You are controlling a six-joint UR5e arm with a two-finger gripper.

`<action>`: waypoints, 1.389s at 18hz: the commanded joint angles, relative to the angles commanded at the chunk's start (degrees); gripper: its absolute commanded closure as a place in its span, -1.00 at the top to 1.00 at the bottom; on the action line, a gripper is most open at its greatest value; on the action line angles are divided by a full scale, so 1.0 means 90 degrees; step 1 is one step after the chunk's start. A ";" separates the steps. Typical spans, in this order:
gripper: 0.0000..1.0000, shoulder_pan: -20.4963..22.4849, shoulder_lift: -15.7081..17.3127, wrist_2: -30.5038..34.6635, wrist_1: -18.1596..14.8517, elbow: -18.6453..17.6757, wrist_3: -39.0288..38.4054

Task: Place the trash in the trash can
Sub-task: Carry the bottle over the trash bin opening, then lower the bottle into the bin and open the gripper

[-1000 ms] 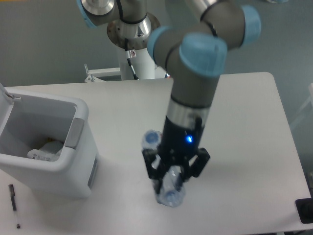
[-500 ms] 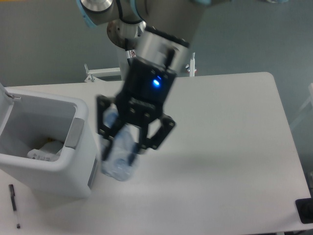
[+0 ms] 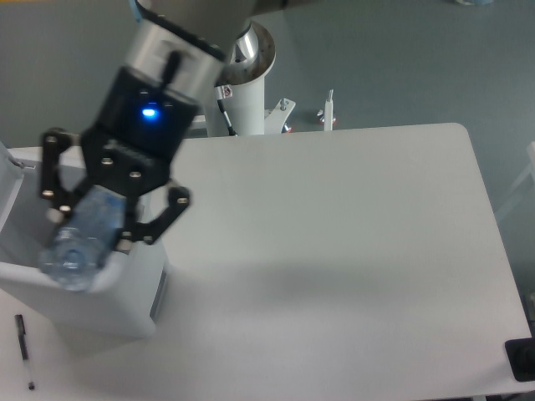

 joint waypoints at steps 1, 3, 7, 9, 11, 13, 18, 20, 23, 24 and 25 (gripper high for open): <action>-0.40 -0.0039 -0.0010 0.0000 0.0000 -0.0010 0.0000; -0.40 -0.0108 0.0000 0.0020 0.0000 -0.0097 0.0000; -0.34 -0.0186 -0.0010 0.0029 0.0020 -0.0205 0.0019; -0.18 -0.0196 -0.0029 0.0029 0.0088 -0.0244 0.0039; 0.15 -0.0196 -0.0049 0.0029 0.0185 -0.0264 0.0058; 0.57 -0.0196 -0.0049 0.0029 0.0302 -0.0283 0.0068; 0.97 -0.0196 -0.0049 0.0029 0.0342 -0.0274 0.0078; 0.99 -0.0196 -0.0058 0.0029 0.0400 -0.0274 0.0088; 1.00 0.0105 -0.0068 0.0029 0.0430 -0.0283 0.0088; 1.00 0.0300 -0.0088 0.0029 0.0430 -0.0293 0.0098; 1.00 0.0486 -0.0156 0.0029 0.0430 -0.0303 0.0156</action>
